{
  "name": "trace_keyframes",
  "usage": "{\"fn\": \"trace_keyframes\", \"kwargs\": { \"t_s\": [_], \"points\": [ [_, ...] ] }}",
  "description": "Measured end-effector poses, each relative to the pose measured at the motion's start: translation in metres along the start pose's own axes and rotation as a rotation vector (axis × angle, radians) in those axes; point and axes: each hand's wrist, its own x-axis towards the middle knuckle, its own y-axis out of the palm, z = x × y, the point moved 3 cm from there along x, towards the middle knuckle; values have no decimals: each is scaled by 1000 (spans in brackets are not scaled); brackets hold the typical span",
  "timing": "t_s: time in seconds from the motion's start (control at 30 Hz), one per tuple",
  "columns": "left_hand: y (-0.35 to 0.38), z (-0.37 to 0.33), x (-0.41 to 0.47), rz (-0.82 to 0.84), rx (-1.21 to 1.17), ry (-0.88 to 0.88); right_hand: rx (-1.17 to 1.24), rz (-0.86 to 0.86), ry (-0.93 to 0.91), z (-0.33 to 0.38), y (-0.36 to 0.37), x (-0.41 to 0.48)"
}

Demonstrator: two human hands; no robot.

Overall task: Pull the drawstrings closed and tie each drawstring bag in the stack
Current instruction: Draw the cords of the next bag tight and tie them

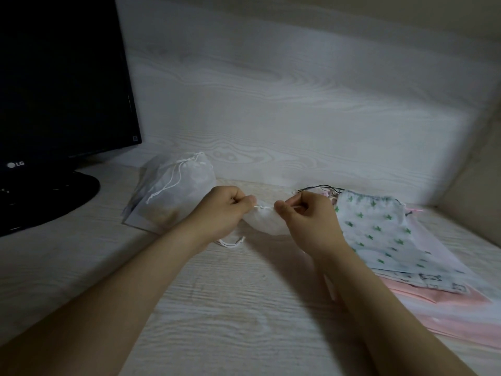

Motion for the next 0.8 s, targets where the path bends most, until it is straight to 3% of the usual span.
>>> {"fn": "trace_keyframes", "kwargs": {
  "t_s": [0.17, 0.4, 0.57, 0.8],
  "points": [
    [2, 5, 0, 40, -198, -47, -123, -5, 34, -2, -1, -3],
    [2, -8, -6, -79, -345, 28, -176, 39, 37, 2, 5, -6],
    [5, -15, -11, 32, -575, 62, -200, 85, -70, 2, 5, -8],
    [11, -6, -7, 95, -382, 1, -275, 44, -166, 1, 7, -8]
  ]
}}
